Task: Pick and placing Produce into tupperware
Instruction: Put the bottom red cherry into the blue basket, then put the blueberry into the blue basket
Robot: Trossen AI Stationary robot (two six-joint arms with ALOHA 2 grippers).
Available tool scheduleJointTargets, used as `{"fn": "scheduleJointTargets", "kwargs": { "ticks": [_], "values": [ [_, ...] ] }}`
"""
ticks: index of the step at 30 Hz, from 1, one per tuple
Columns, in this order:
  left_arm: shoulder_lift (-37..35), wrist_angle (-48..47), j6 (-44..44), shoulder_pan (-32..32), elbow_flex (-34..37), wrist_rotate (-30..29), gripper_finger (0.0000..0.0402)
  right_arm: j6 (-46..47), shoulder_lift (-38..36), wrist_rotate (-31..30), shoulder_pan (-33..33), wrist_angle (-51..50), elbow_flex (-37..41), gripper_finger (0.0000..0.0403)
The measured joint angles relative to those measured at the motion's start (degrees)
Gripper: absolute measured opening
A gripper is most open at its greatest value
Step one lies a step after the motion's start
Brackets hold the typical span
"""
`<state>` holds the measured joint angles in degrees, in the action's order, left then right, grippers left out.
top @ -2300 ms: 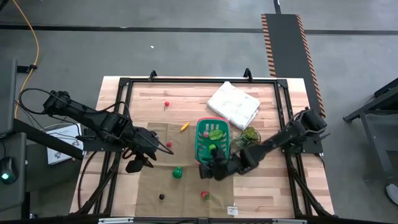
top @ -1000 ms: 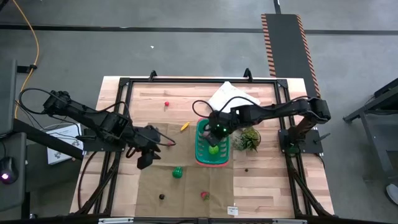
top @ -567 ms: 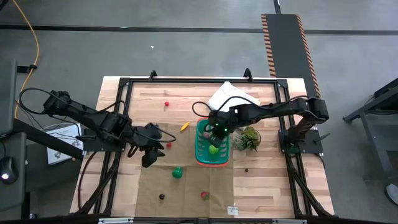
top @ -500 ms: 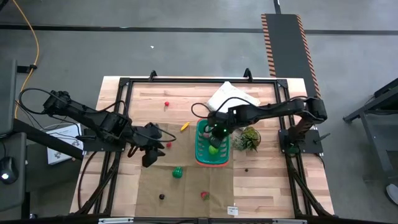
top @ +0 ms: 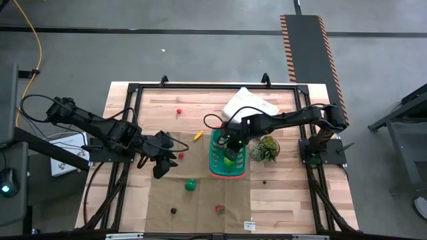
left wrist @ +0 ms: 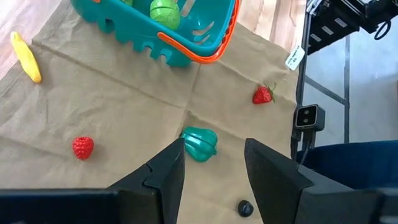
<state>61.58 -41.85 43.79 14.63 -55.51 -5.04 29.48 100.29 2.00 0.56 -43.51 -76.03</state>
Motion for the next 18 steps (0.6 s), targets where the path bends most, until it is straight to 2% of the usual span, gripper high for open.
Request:
{"fn": "scheduleJointTargets", "kwargs": {
  "ticks": [5,12,18],
  "values": [
    [0.00,-0.02,-0.04,0.00,0.00,-0.19,0.0154,0.54,0.00,-0.03,0.09,0.02,0.00,0.0118],
    [0.00,-0.13,-0.44,0.00,0.00,-0.19,0.0154,0.50,-0.85,-0.44,0.13,0.21,-0.76,0.0122],
    [0.00,-0.22,-1.36,0.02,0.00,-0.06,0.0154,1.53,-7.18,-8.02,0.92,-7.76,-5.05,0.0121]
  ]
}}
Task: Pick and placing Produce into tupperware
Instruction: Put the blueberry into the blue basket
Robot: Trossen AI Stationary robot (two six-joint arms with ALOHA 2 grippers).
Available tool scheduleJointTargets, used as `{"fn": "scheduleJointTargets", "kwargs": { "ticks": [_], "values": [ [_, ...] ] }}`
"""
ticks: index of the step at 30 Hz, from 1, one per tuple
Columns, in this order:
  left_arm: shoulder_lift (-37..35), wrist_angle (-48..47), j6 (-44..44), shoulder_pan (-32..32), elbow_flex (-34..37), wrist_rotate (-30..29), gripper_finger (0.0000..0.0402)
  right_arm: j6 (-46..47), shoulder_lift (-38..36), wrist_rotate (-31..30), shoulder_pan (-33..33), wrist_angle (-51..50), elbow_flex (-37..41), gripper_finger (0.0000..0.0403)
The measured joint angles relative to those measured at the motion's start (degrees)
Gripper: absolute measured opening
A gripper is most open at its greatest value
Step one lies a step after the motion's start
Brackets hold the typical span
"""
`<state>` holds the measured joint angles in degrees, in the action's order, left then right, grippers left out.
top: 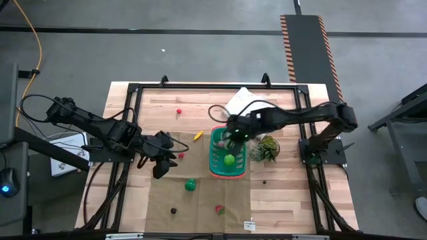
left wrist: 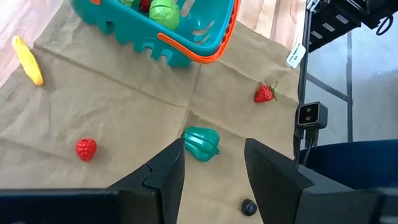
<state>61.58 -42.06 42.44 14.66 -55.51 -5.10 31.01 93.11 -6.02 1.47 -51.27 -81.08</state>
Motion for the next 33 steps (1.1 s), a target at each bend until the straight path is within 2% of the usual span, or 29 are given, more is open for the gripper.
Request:
{"fn": "scheduleJointTargets", "kwargs": {
  "ticks": [6,13,27,33],
  "values": [
    [0.00,0.01,-1.28,0.00,0.00,0.10,0.0154,9.49,-9.08,-10.28,4.40,-9.75,-0.19,0.0121],
    [0.00,0.02,-3.08,0.00,0.00,0.15,0.0154,29.90,-14.55,-23.01,15.77,-18.82,1.45,0.0121],
    [0.00,0.20,-2.93,0.00,0.00,0.55,0.0154,70.66,-15.64,-34.50,38.17,-20.06,10.17,0.0121],
    [0.00,0.90,-1.44,0.00,0.00,0.55,0.0154,81.44,-15.19,-39.84,45.41,-20.04,10.76,0.0121]
  ]
}}
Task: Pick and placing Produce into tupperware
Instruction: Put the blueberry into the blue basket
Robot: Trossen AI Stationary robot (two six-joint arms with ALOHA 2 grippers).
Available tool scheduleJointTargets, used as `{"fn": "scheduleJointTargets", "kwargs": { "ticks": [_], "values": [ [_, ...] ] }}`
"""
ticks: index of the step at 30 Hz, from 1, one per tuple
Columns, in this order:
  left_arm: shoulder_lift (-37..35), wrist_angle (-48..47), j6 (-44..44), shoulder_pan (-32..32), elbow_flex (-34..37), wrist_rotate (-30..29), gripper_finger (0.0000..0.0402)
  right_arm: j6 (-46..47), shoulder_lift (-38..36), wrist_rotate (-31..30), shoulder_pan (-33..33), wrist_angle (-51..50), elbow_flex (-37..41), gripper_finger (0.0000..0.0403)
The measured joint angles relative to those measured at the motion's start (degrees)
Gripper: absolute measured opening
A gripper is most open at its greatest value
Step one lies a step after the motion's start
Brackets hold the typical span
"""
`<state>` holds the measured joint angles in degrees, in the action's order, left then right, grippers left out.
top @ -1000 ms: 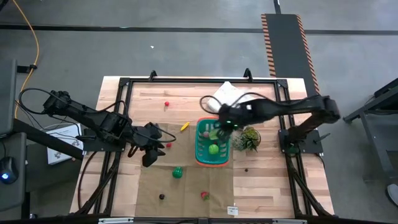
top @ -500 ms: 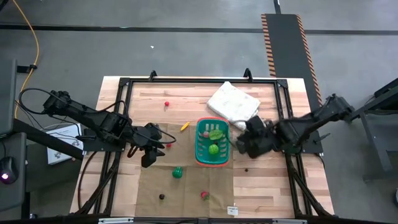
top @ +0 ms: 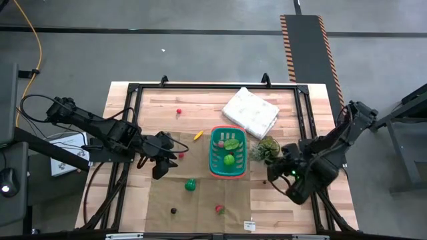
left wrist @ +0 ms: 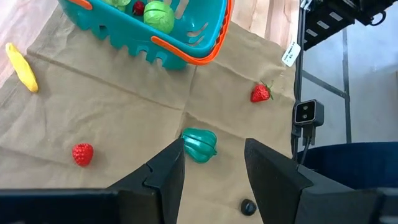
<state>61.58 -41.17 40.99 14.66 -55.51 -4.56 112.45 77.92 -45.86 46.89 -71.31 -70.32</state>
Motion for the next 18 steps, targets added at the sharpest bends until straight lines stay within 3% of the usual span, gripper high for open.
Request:
{"fn": "scheduleJointTargets", "kwargs": {
  "ticks": [10,18],
  "values": [
    [0.00,3.22,2.50,0.00,0.00,-0.83,0.0154,4.20,0.14,-4.31,6.93,2.03,-0.53,0.0121],
    [0.00,5.27,5.83,0.00,0.00,-1.94,0.0154,-2.90,0.14,-11.54,12.21,1.68,-7.29,0.0120]
  ]
}}
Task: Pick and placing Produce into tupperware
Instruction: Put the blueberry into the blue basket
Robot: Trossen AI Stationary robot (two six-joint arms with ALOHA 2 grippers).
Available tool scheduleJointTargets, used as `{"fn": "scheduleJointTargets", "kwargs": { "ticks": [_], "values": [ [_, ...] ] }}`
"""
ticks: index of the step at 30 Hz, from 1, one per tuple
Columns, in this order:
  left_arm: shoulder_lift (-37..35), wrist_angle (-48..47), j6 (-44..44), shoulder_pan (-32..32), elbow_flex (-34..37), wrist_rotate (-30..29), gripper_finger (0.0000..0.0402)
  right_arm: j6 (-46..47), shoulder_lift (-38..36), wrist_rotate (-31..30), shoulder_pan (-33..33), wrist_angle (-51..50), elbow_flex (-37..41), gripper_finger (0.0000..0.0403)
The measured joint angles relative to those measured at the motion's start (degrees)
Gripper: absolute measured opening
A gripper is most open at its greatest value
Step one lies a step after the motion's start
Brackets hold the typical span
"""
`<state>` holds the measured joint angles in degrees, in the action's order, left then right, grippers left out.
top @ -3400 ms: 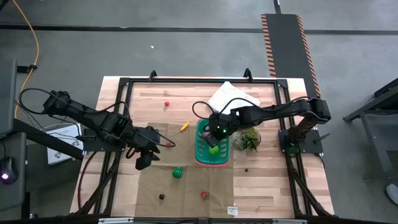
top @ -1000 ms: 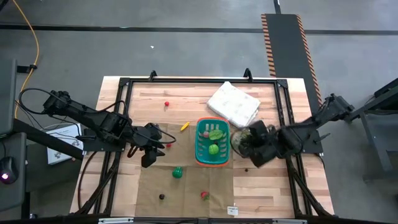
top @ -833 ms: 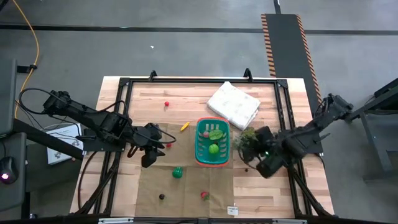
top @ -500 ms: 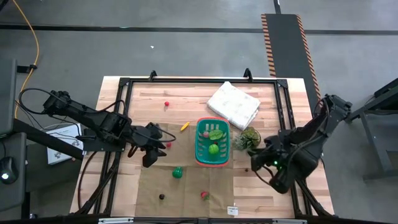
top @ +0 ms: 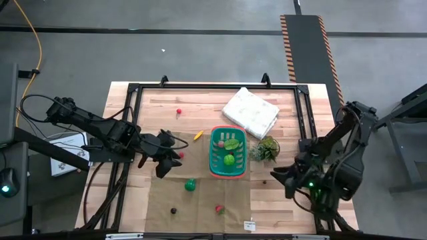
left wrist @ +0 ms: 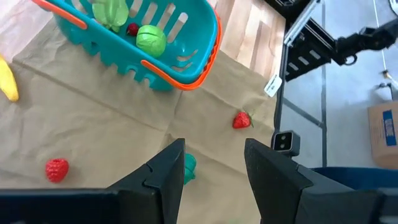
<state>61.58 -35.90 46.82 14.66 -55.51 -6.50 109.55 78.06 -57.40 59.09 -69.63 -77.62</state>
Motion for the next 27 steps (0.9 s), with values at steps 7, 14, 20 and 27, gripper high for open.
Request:
{"fn": "scheduleJointTargets", "kwargs": {
  "ticks": [7,14,20,27],
  "values": [
    [0.00,-0.02,2.48,0.00,0.00,-0.72,0.0154,-7.58,0.00,-5.04,1.79,-2.88,-2.50,0.0100],
    [0.00,-0.07,5.17,-0.02,0.00,-0.90,0.0154,4.64,3.70,0.78,2.63,-16.32,-2.54,0.0079],
    [0.11,-0.09,6.15,0.00,0.00,-1.35,0.0154,17.54,9.54,3.16,5.40,-20.48,-1.78,0.0078],
    [0.13,-0.10,6.10,0.00,0.00,-3.66,0.0154,27.33,17.06,7.56,7.16,-20.44,-1.73,0.0078]
  ]
}}
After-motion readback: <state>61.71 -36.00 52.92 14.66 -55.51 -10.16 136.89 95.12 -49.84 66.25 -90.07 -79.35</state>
